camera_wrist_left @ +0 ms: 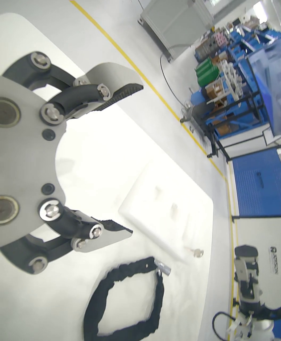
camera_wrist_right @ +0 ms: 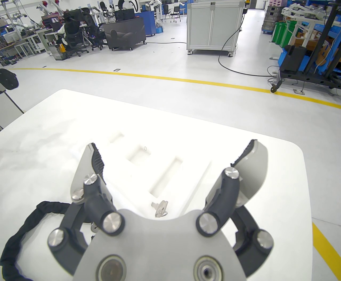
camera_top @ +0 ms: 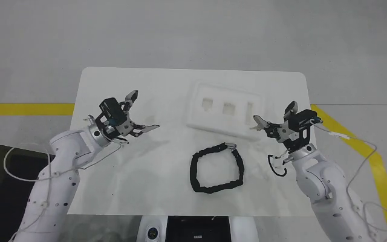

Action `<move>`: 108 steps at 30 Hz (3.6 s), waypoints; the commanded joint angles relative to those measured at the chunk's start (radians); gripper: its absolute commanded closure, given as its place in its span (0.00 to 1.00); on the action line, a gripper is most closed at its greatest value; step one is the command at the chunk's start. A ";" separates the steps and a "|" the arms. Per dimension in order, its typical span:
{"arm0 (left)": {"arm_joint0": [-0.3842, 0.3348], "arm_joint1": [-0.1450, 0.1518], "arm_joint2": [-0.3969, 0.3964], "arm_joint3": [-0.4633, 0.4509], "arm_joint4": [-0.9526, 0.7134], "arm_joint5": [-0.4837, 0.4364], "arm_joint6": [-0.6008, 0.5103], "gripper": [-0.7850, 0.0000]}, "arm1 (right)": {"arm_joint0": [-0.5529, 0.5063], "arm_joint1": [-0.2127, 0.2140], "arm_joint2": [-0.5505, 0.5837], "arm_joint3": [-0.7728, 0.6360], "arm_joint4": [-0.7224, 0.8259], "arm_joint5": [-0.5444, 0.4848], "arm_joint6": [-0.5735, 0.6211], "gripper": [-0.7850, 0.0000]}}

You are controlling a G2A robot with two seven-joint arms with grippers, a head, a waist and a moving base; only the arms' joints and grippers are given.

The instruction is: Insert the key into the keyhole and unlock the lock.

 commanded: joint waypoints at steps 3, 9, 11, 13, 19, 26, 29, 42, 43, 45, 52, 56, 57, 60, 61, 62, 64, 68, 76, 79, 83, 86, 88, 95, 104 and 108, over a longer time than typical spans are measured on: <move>-0.074 -0.013 0.109 0.038 -0.016 -0.047 -0.035 0.00 | 0.000 0.000 0.000 0.000 0.000 0.000 0.000 0.00; -0.161 -0.034 0.254 0.067 -0.033 -0.137 -0.100 0.00 | 0.000 0.000 0.000 0.000 0.000 0.000 0.000 0.00; -0.178 -0.039 0.289 0.067 -0.039 -0.161 -0.114 0.00 | 0.000 0.000 0.000 0.000 0.000 0.000 0.000 0.00; -0.190 -0.045 0.323 0.065 -0.045 -0.179 -0.126 0.00 | 0.000 0.000 0.000 0.000 0.000 0.000 0.000 0.00; -0.225 -0.066 0.425 0.057 -0.061 -0.180 -0.156 0.00 | 0.000 0.000 0.000 0.000 0.000 0.000 0.000 0.00; -0.292 -0.103 0.552 0.102 -0.075 -0.153 -0.195 0.00 | 0.000 0.000 0.000 0.000 0.000 0.000 0.000 0.00; -0.332 -0.120 0.600 0.130 -0.051 -0.135 -0.192 0.00 | 0.000 0.000 0.000 0.000 0.000 0.000 0.000 0.00; -0.431 -0.192 0.776 0.276 0.058 -0.069 -0.095 0.00 | 0.000 0.000 0.000 0.000 0.000 0.000 0.000 0.00; -0.438 -0.197 0.786 0.288 0.061 -0.067 -0.090 0.00 | 0.000 0.000 0.000 0.000 0.000 0.000 0.000 0.00; -0.454 -0.208 0.804 0.312 0.069 -0.060 -0.083 0.00 | 0.000 0.000 0.000 0.000 0.000 0.000 0.000 0.00; -0.493 -0.240 0.844 0.371 0.074 -0.047 -0.060 0.00 | 0.000 0.000 0.000 0.000 0.000 0.000 0.000 0.00; -0.494 -0.243 0.844 0.379 0.069 -0.042 -0.057 0.00 | 0.000 0.000 0.000 0.000 0.000 0.000 0.000 0.00; -0.494 -0.243 0.844 0.379 0.069 -0.042 -0.057 0.00 | 0.000 0.000 0.000 0.000 0.000 0.000 0.000 0.00; -0.494 -0.243 0.844 0.379 0.069 -0.042 -0.057 0.00 | 0.000 0.000 0.000 0.000 0.000 0.000 0.000 0.00; -0.494 -0.243 0.844 0.379 0.069 -0.042 -0.057 0.00 | 0.000 0.000 0.000 0.000 0.000 0.000 0.000 0.00; -0.494 -0.243 0.844 0.379 0.069 -0.042 -0.057 0.00 | 0.000 0.000 0.000 0.000 0.000 0.000 0.000 0.00; -0.494 -0.243 0.844 0.379 0.069 -0.042 -0.057 0.00 | 0.000 0.000 0.000 0.000 0.000 0.000 0.000 0.00; -0.494 -0.243 0.844 0.379 0.069 -0.042 -0.057 0.00 | 0.000 0.000 0.000 0.000 0.000 0.000 0.000 0.00; -0.490 -0.245 0.857 0.374 0.099 -0.052 -0.099 0.00 | 0.000 0.000 0.000 0.000 0.000 0.000 0.000 0.00; -0.502 -0.251 0.858 0.383 0.096 -0.064 -0.109 0.00 | 0.000 0.000 0.000 0.000 0.000 0.000 0.000 0.00; -0.519 -0.261 0.860 0.398 0.084 -0.065 -0.116 0.00 | 0.000 0.000 0.000 0.000 0.000 0.000 0.000 0.00; -0.530 -0.270 0.867 0.415 0.083 -0.076 -0.120 0.00 | 0.000 0.000 0.000 0.000 0.000 0.000 0.000 0.00; -0.539 -0.276 0.874 0.425 0.082 -0.086 -0.122 0.00 | 0.000 0.000 0.000 0.000 0.000 0.000 0.000 0.00; -0.567 -0.298 0.893 0.461 0.100 -0.077 -0.120 0.16 | 0.000 0.000 0.000 0.000 0.000 0.000 0.000 0.00; -0.587 -0.322 0.914 0.503 0.122 -0.068 -0.110 0.19 | 0.000 0.000 0.000 0.000 0.000 0.000 0.000 0.00; -0.595 -0.332 0.917 0.516 0.129 -0.053 -0.107 0.19 | 0.000 0.000 0.000 0.000 0.000 0.000 0.000 0.00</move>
